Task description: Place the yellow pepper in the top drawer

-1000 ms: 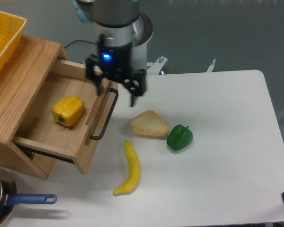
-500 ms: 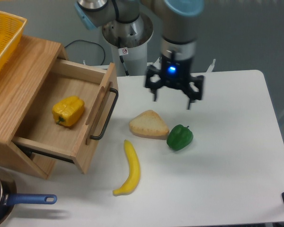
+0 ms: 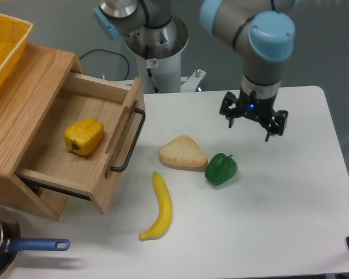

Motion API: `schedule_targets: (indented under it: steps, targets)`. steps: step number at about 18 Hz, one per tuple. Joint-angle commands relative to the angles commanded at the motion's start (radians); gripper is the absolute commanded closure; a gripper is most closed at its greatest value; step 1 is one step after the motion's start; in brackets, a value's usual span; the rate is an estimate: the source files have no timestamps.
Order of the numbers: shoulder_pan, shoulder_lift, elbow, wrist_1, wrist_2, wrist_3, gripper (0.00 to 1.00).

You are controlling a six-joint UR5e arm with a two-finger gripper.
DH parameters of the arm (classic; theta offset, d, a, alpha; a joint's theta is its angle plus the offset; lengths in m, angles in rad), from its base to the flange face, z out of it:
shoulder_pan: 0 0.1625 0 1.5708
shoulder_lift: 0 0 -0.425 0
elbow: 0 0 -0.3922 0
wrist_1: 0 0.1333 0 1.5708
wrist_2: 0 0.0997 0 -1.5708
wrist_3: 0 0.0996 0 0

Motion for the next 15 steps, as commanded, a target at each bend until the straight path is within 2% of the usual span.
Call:
schedule_targets:
  steps: [5,9,15]
  targets:
    - [0.0,-0.055,0.021,0.005,0.006,0.005,0.0]
    - [0.0,-0.06,0.021,0.051,0.044,0.005,0.0]
    - [0.0,-0.071,0.021,0.094,0.044,0.005,0.0]
